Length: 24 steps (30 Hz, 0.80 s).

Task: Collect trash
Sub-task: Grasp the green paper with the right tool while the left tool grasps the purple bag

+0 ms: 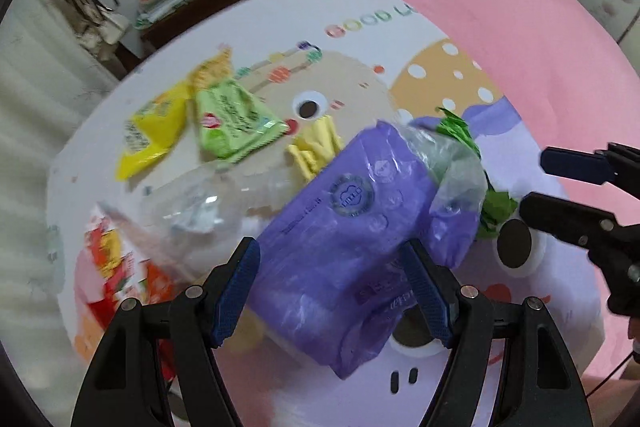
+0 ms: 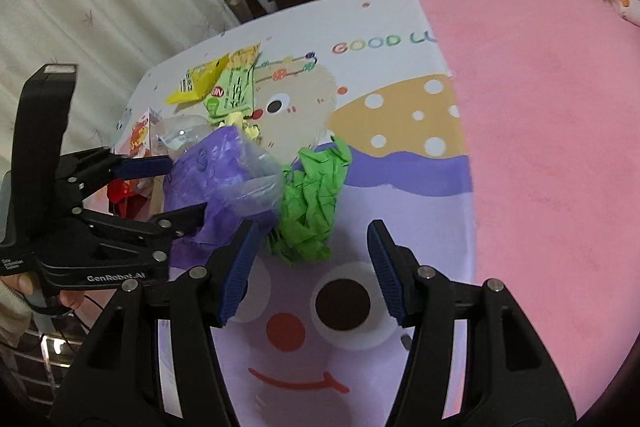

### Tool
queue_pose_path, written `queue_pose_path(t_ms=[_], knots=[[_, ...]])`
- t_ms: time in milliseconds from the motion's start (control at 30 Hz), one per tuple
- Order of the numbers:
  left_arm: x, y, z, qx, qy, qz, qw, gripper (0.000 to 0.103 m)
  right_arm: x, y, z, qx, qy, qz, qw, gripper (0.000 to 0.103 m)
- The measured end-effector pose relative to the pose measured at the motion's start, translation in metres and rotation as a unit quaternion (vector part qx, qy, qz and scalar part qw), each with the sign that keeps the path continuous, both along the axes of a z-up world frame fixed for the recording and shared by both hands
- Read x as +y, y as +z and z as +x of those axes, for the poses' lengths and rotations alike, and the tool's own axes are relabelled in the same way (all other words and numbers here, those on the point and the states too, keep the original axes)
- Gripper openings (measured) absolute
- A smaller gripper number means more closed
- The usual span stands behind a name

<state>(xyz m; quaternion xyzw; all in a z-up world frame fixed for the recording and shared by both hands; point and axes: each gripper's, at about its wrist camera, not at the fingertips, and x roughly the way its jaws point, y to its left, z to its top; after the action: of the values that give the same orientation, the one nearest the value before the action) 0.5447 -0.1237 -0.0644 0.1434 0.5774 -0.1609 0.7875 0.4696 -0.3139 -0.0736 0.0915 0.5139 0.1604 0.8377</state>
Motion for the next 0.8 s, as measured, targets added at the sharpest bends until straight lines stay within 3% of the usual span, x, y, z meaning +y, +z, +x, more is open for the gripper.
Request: queue_pose_path(t_ms=[267,533,567,667,800], knots=[[-0.02,-0.03,0.005,0.043,-0.036,-0.005,0.9984,0.075,0.007,-0.027,0.02,0.026,0.028,0.006,0.999,0.054],[-0.016,-0.048,0.002,0.033,0.013,-0.019,0.9992,0.07,0.011,-0.036,0.027,0.028,0.055,-0.009,0.998,0.054],[-0.017,-0.048,-0.002,0.023,0.012,-0.014,0.9996,0.065,0.01,-0.037,0.028,0.03,0.056,-0.008,0.998,0.054],[-0.027,-0.044,-0.013,0.016,0.007,-0.025,0.9995,0.025,0.007,-0.039,0.03,0.031,0.056,-0.007,0.998,0.054],[-0.037,-0.044,-0.026,0.003,0.013,-0.007,0.9999,0.003,0.006,-0.041,0.032,0.03,0.054,-0.013,0.998,0.053]])
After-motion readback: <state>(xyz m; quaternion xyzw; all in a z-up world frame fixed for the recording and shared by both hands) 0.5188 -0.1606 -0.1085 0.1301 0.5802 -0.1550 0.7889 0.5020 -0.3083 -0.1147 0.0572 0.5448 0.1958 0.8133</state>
